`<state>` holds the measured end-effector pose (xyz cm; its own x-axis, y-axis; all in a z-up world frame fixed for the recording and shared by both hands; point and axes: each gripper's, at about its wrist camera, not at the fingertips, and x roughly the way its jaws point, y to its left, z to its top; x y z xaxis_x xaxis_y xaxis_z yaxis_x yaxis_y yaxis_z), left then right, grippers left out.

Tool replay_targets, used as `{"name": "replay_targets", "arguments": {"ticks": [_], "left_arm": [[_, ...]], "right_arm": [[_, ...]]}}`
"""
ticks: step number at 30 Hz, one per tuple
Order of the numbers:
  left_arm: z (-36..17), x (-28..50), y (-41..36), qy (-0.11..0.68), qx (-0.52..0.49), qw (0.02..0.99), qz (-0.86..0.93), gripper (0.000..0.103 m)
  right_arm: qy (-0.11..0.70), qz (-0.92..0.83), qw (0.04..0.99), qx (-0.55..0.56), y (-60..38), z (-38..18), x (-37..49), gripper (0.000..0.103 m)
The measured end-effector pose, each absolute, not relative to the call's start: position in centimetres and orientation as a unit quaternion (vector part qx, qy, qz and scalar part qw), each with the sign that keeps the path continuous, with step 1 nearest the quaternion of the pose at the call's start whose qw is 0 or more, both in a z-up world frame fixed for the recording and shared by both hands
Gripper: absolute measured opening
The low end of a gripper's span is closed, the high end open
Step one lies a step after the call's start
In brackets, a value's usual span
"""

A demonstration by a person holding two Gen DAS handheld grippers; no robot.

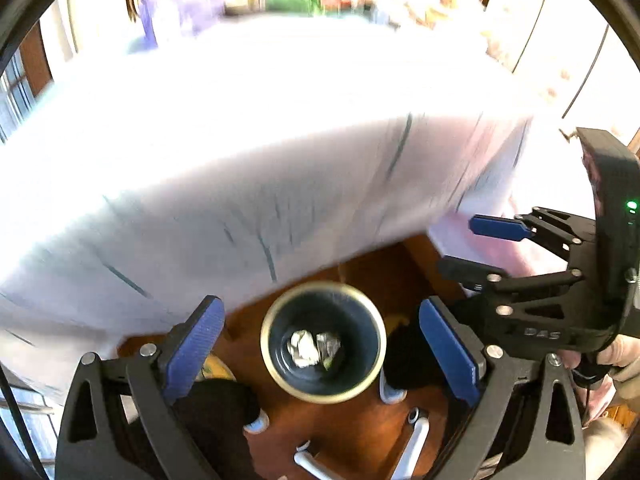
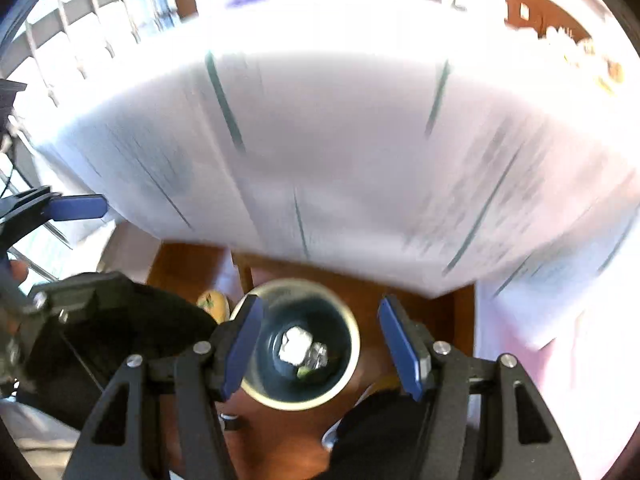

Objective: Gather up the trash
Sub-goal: 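Grasp the white-purple carton with the right tool while the left tool grasps the purple bag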

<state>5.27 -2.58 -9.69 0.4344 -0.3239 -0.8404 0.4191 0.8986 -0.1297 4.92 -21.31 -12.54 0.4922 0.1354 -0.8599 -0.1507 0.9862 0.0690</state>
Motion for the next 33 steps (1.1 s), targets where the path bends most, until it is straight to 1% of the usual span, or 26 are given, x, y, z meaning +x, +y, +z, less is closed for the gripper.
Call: {"name": "replay_targets", "arguments": {"ticks": [5,9,14,19,21,25,30,33], "left_arm": [[-2.9,7.3,-1.9,0.452,0.058,0.868,-0.196,0.097],[2.0,10.9,-0.8,0.436,0.05,0.883,-0.165,0.097],[4.0,16.9,0.3,0.46,0.032,0.876,-0.143,0.097],[2.4,24.2,1.6,0.506,-0.004,0.853,-0.124,0.097],[1.3,27.2,1.9,0.53,-0.024,0.841,-0.11,0.097],[-0.4,31.2,2.0,0.547,-0.05,0.83,-0.095,0.097],[-2.0,34.1,1.5,0.567,-0.064,0.816,-0.095,0.097],[-2.9,35.4,0.6,0.574,-0.056,0.812,-0.093,0.097]], "right_arm": [[0.431,0.084,0.898,-0.03,-22.6,-3.9,5.2,0.061],[0.411,0.072,0.908,-0.027,-24.3,1.1,7.9,0.061],[0.406,0.035,0.913,0.013,-27.5,4.2,13.6,0.061],[0.429,-0.012,0.902,0.052,-30.8,3.9,21.0,0.061],[0.444,-0.036,0.892,0.075,-32.2,3.0,24.2,0.061],[0.461,-0.06,0.879,0.104,-34.2,1.1,28.0,0.062],[0.481,-0.074,0.864,0.129,-35.5,-1.1,31.3,0.062],[0.491,-0.075,0.859,0.125,-35.6,-2.1,32.7,0.062]]}}
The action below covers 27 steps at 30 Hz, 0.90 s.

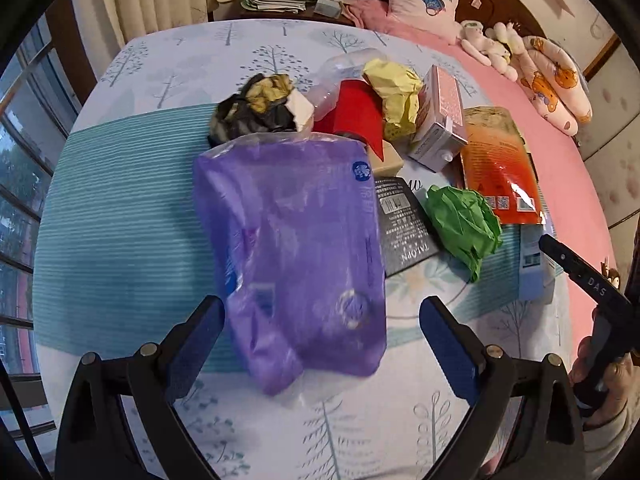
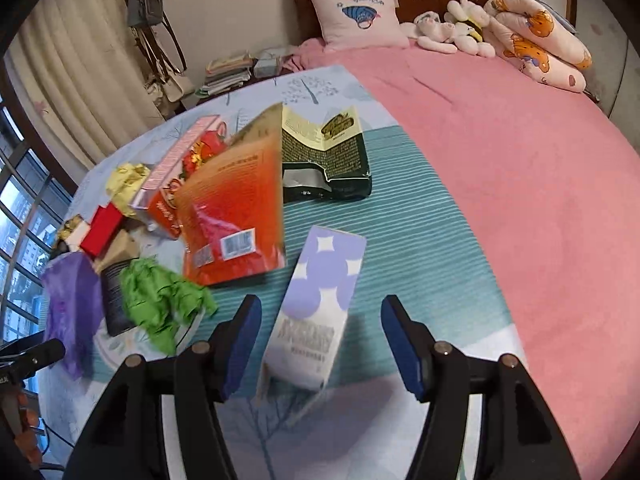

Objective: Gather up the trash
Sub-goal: 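Grasp the white-purple carton with the right tool while the left tool grasps the purple bag, then lower both held items over the bin and open both tools to release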

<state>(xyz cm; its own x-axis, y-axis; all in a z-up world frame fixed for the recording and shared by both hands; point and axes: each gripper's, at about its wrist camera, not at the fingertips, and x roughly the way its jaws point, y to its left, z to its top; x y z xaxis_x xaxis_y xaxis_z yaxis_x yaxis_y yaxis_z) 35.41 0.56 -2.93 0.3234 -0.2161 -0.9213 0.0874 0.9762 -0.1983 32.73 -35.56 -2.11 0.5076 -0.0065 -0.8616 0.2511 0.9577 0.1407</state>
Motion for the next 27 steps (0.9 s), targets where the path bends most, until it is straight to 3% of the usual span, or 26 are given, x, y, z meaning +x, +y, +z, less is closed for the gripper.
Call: {"name": "replay_targets", "arguments": {"ticks": [8,9,10,12,16,18,27], "left_arm": [[-5.1,37.3,-1.0,0.588,-0.018,0.807,-0.04,0.097],[-5.3,37.4,-0.9,0.59,-0.021,0.807,-0.037,0.089],[-5.6,37.5,-0.8,0.591,-0.025,0.806,-0.03,0.073],[-5.5,37.4,-0.5,0.586,-0.027,0.81,-0.023,0.068],[-4.7,36.6,-0.1,0.577,-0.026,0.816,-0.022,0.027],[-4.0,35.9,0.1,0.572,-0.023,0.819,-0.022,0.019],[0.6,29.8,0.5,0.54,-0.03,0.838,-0.075,0.015]], "right_arm": [[0.511,-0.07,0.845,0.14,-36.0,-4.3,34.0,0.062],[0.503,-0.07,0.85,0.142,-36.0,-4.1,33.8,0.062],[0.504,-0.07,0.848,0.147,-36.1,-4.1,33.7,0.059],[0.503,-0.069,0.848,0.151,-36.1,-4.0,33.5,0.039],[0.503,-0.054,0.849,0.151,-35.7,-3.8,32.6,0.036],[0.499,-0.05,0.852,0.153,-35.6,-3.4,32.0,0.036],[0.456,0.008,0.875,0.162,-33.7,1.4,25.5,0.036]]}}
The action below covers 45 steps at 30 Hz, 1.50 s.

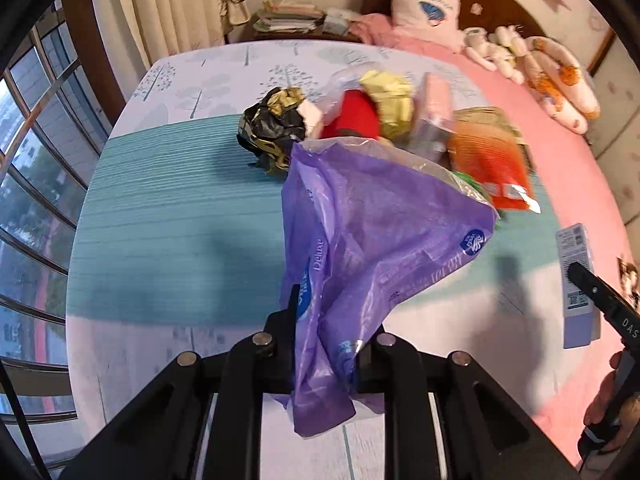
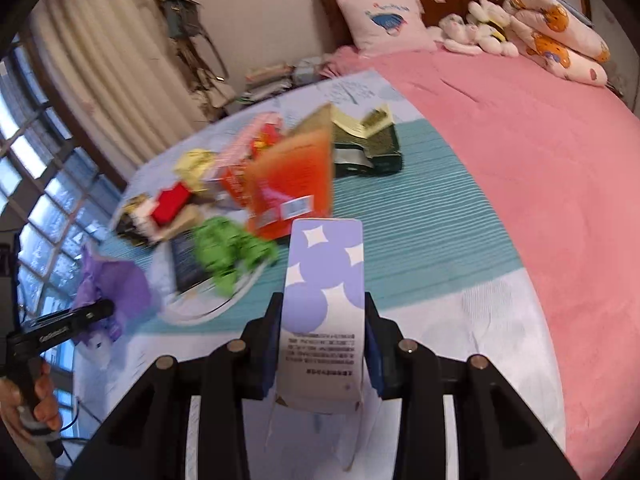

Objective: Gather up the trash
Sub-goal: 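Lower both held items over the bin and open both tools to release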

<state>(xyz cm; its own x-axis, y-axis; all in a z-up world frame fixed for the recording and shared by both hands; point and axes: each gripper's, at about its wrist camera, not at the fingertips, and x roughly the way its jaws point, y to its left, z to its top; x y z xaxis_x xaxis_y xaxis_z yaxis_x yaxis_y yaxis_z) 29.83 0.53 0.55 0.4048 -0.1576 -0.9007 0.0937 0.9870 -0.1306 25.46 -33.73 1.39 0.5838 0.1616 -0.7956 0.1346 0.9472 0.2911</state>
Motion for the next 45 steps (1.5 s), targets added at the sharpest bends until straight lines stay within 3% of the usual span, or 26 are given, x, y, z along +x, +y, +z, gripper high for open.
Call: {"name": "replay_targets", "arguments": {"ticks": [10,19,28,45], "left_arm": [[3.4,18.5,0.9,0.52,-0.008,0.841,-0.15,0.016],[-1.9,8.5,0.7,0.559,0.004,0.804,-0.203,0.016],[-12.4,5.3,-1.0,0.618,0.055,0.755,-0.212,0.016],[-29.8,10.0,-3.6,0.66,0.069,0.733,-0.149,0.018]], "right_arm": [[0.426,0.106,0.889,0.132,-28.7,4.8,14.5,0.036],[0.467,0.171,0.862,0.094,-24.1,0.5,5.9,0.036],[0.547,0.182,0.814,0.068,-21.3,-8.9,3.2,0.036],[0.641,0.058,0.747,0.166,-22.9,-28.9,7.0,0.036]]}}
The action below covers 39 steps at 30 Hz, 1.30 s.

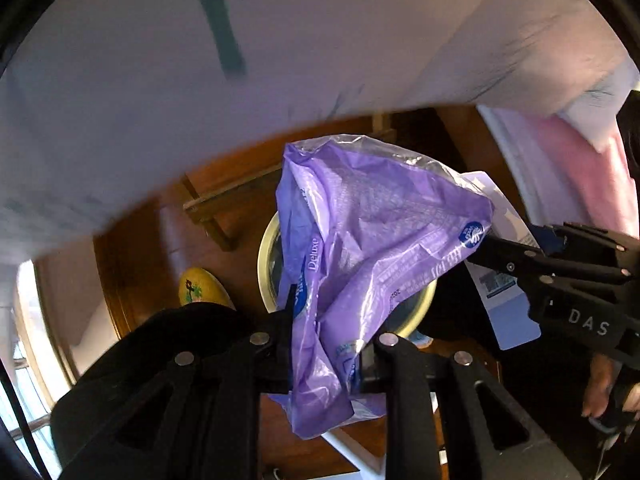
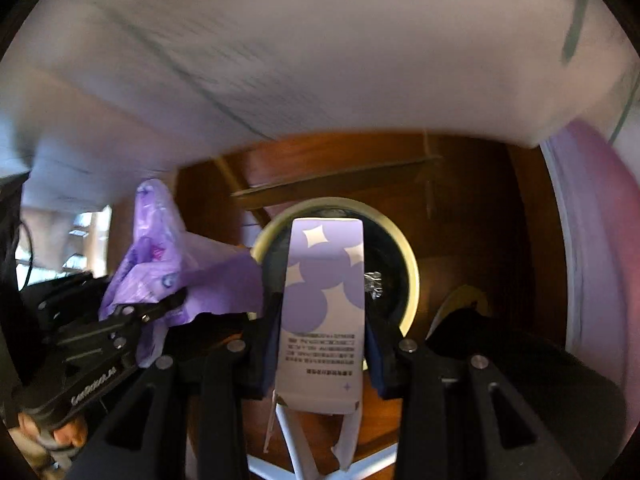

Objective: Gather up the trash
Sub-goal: 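Lower both held items over the bin and open both tools to release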

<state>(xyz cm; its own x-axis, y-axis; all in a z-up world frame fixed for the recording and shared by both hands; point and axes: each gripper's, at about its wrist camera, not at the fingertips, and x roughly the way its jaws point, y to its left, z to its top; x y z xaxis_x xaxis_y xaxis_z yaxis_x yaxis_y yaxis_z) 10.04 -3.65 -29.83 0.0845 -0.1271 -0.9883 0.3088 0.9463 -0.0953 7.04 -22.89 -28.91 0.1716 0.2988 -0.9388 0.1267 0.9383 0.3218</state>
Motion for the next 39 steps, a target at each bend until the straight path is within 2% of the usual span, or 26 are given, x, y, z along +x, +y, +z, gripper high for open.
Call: {"name": "replay_targets", "arguments": {"ticks": [6,11,14,16,17,19,20,21,25,39], "left_arm": [[-33.0,9.4,-4.5,0.671,0.075,0.724,-0.145,0.02],[-33.5,9.9,-4.7,0.673,0.07,0.721,-0.151,0.028],[-33.8,9.8,-4.7,0.672,0.062,0.721,-0.156,0.044],[-33.6,9.8,-4.7,0.67,0.057,0.724,-0.155,0.063],[-33.5,9.8,-4.7,0.67,0.058,0.724,-0.153,0.067],[-33.5,9.7,-4.7,0.671,0.06,0.724,-0.148,0.077],[-33.4,9.7,-4.7,0.671,0.061,0.724,-0.147,0.078],[-33.5,9.7,-4.7,0.672,0.061,0.724,-0.147,0.08],[-33.2,9.4,-4.7,0.668,0.064,0.727,-0.144,0.087],[-32.0,9.2,-4.1,0.666,0.057,0.73,-0.145,0.087]], "right_arm": [[0.661,0.038,0.722,0.202,-22.9,-33.1,8.5,0.037],[0.668,0.038,0.713,0.208,-22.6,-34.4,9.2,0.037],[0.668,0.042,0.714,0.207,-22.4,-34.6,9.3,0.037],[0.671,0.047,0.71,0.209,-22.2,-34.6,9.4,0.038],[0.673,0.048,0.707,0.21,-22.1,-34.8,9.4,0.039],[0.675,0.045,0.707,0.205,-22.1,-35.0,9.4,0.052],[0.674,0.042,0.709,0.203,-22.1,-34.9,9.5,0.063],[0.671,0.04,0.712,0.201,-22.1,-34.8,9.5,0.069],[0.664,0.039,0.719,0.2,-22.1,-34.4,9.6,0.069],[0.658,0.027,0.73,0.182,-22.0,-33.4,9.2,0.069]]}}
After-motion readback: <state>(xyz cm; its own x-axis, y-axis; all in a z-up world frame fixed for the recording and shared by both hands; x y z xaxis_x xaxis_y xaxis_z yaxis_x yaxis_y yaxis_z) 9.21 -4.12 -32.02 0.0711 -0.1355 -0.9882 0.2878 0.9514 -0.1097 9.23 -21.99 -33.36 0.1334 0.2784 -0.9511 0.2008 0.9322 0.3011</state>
